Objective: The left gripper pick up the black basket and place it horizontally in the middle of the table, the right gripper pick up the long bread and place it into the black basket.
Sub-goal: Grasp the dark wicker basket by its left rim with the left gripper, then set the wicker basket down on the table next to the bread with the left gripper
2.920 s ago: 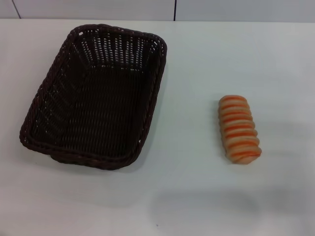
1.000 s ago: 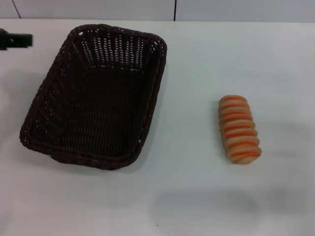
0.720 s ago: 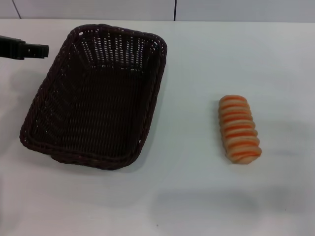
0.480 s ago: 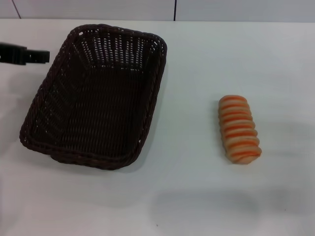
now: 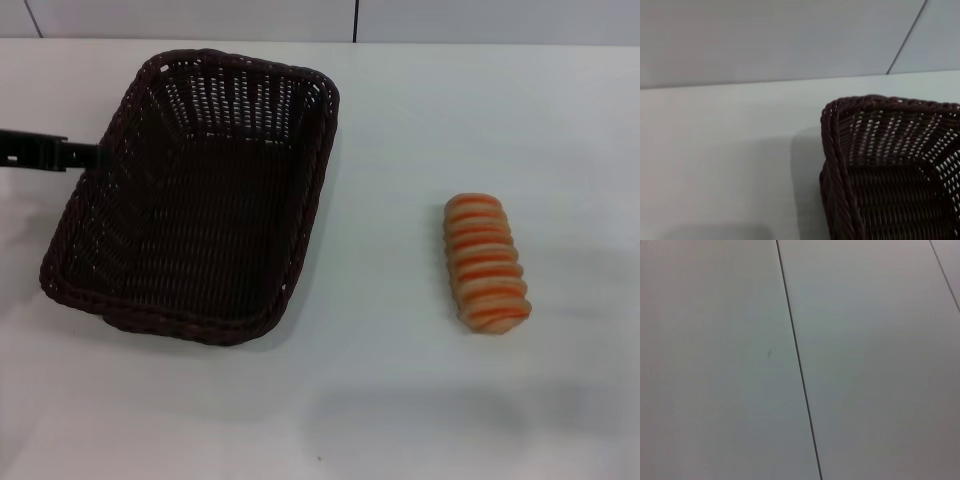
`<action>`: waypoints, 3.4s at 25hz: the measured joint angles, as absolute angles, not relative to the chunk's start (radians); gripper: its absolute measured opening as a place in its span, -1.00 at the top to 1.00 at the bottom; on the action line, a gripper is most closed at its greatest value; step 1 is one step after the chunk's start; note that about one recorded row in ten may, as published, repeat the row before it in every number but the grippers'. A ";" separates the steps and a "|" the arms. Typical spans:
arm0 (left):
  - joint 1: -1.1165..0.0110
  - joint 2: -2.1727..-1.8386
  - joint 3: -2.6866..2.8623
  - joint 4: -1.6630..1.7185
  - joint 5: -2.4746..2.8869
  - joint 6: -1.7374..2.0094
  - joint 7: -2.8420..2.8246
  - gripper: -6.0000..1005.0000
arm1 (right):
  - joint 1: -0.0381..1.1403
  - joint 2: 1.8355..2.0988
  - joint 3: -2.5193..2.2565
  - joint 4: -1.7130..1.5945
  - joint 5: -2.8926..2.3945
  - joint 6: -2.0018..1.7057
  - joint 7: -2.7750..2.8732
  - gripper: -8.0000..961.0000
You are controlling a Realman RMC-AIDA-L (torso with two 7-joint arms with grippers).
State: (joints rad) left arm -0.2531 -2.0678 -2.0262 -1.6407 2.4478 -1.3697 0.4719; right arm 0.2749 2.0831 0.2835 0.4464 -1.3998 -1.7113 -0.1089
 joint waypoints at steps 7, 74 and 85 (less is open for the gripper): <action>-0.241 -2.068 -2.001 -1.597 2.447 -1.332 0.479 -0.39 | 0.276 2.083 0.282 0.446 -1.405 -1.712 -0.109 -0.45; -0.456 -2.033 -2.325 -1.479 2.269 -1.538 1.040 0.54 | 0.271 2.085 0.287 0.450 -1.398 -1.731 -0.109 -0.45; -0.585 -1.949 -2.334 -1.418 2.153 -1.810 1.281 0.50 | 0.246 2.087 0.286 0.461 -1.397 -1.759 -0.109 -0.45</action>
